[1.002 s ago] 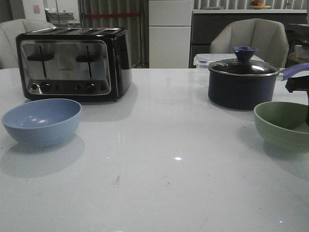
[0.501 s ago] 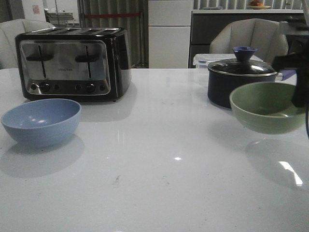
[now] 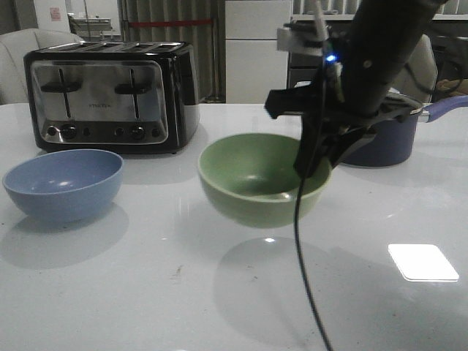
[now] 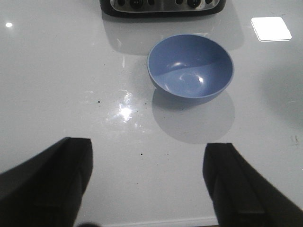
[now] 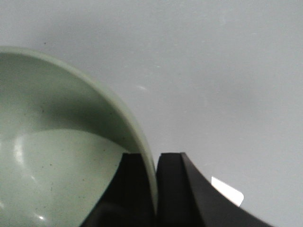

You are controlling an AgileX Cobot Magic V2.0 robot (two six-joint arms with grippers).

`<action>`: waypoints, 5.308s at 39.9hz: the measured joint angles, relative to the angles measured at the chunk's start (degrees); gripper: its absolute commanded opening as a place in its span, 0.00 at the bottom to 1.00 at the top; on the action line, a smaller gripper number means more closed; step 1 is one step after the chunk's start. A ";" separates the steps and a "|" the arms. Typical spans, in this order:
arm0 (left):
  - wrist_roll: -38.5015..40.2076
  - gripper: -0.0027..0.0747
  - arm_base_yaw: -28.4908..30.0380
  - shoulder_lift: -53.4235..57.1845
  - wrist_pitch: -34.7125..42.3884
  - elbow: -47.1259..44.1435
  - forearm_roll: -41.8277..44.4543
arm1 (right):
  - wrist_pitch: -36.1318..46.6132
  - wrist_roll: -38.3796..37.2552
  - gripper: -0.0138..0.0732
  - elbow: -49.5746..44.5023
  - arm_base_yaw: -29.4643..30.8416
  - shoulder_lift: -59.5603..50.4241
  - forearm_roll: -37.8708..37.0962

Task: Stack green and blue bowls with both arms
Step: 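Slide the green bowl with the right gripper toward the table center, then release the green bowl and raise the right gripper away, then lower the left gripper onto the rim of the light blue bowl and grasp, then lift the blue bowl with the left gripper and lower it into the green bowl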

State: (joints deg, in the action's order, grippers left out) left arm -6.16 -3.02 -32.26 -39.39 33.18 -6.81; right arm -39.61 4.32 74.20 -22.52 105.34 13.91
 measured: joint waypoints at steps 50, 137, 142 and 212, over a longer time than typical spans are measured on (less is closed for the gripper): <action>0.00 0.74 0.00 0.00 0.00 -0.11 -0.10 | 7.48 0.44 0.58 -26.05 -7.53 -41.23 -6.06; 0.00 0.16 -1.41 -78.12 -0.87 42.77 -3.52 | 0.43 0.25 0.58 -41.53 -7.53 -70.34 -6.39; -0.68 0.16 -1.71 -75.45 -3.52 43.34 -3.33 | 0.43 0.25 0.58 -41.53 -7.53 -70.34 -6.39; -7.58 0.19 -28.69 -79.11 -10.58 55.94 -4.89 | 0.43 0.25 0.58 -41.53 -7.53 -70.34 -6.52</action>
State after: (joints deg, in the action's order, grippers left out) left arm -13.74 -31.72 -111.37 -49.98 89.12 -11.70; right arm -39.18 4.58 32.67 -30.05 34.99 7.39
